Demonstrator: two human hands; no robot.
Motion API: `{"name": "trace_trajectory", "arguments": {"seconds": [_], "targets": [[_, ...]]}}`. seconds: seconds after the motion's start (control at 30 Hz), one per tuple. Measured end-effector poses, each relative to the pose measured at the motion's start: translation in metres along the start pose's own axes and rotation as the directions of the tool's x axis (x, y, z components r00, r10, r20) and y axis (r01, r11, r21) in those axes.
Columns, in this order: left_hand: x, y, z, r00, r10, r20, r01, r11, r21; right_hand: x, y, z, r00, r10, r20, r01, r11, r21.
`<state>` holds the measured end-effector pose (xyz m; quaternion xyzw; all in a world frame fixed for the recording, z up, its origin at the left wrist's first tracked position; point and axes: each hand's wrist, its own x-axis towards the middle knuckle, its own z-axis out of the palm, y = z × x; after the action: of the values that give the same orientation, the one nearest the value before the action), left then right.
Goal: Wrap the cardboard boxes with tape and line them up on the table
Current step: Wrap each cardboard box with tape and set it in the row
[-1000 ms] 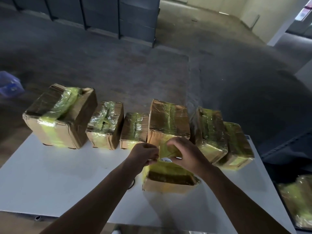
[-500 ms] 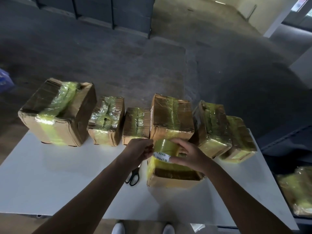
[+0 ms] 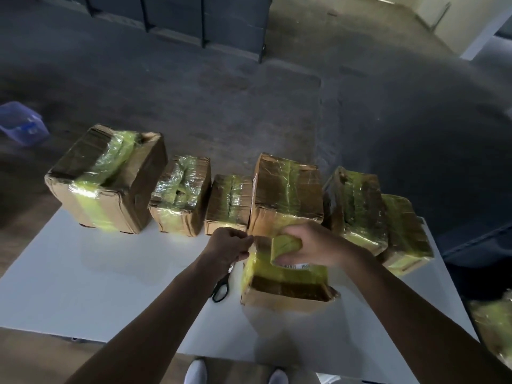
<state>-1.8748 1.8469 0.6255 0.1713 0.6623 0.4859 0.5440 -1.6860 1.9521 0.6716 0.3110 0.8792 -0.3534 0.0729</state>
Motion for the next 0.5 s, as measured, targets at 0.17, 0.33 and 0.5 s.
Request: {"name": "trace_trajectory", "arguments": {"seconds": [0.17,0.33,0.5], "targets": [[0.006,-0.013,-0.008,0.999,-0.013,-0.042,0.013,1.000,-0.012,0.010,0.005,-0.002,0.988,0.124,0.096,-0.094,0.958,-0.270],[0.010,-0.029,-0.015,0.991,-0.133,0.016,0.134,0.984,-0.120,0.008,0.010,0.000,0.983,0.145,0.114,-0.123,0.975,-0.183],[0.015,-0.044,-0.014,0.988,-0.155,0.008,0.154,0.973,-0.171,0.018,0.011,0.016,0.980,0.199,0.008,-0.192,0.954,-0.231]]}}
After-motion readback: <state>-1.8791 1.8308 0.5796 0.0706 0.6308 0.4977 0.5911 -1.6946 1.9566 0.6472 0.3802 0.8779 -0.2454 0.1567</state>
